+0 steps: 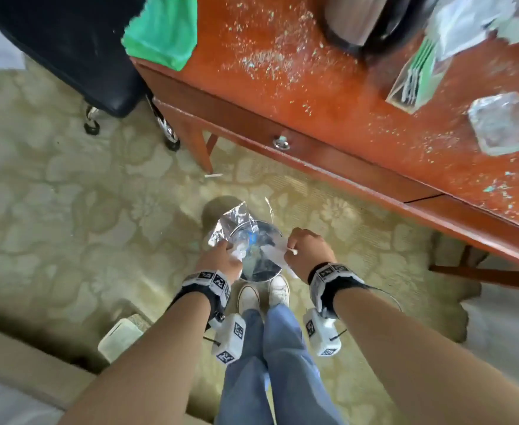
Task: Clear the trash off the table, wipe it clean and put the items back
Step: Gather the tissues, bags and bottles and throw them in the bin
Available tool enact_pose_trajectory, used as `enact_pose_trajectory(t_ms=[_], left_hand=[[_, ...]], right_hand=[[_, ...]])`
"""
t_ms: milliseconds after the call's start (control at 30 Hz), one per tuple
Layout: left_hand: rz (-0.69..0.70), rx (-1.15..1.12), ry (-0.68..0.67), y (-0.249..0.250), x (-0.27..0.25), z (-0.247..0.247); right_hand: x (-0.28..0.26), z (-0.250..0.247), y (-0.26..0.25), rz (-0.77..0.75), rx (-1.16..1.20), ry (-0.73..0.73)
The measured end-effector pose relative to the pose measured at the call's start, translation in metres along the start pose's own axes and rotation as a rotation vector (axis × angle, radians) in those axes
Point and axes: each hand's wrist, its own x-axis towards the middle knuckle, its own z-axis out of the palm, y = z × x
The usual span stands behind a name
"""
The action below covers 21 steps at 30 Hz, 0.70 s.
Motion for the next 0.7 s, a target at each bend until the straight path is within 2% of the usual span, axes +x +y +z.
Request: enact_pose_trajectory(t_ms=[133, 267, 433, 533, 700], left_hand=[[-0.154, -0.060, 0.021, -0.072, 0.058, 0.069], [-0.246, -0.145, 0.016, -0.097, 0.101, 0.119], [-0.250, -0.252, 0.062, -0.077, 0.150, 0.134], [-0.269, -0.323, 0.045, -0.066, 0.173, 0.135], [-0.371, -0.304, 0.011, -0.062, 0.183, 0.134]], right_hand=[[0.053, 0.102, 0.032, 0.059, -0.027, -0.070], [0.090, 0.159, 0.052, 0.110, -0.008, -0.088], [0.128, 0.175, 0.056, 0.100, -0.011, -0.036], [0.145, 0.173, 0.053, 0.075, 0.012, -0.034], [0.157, 0.165, 0.048, 0.057, 0.025, -0.014]])
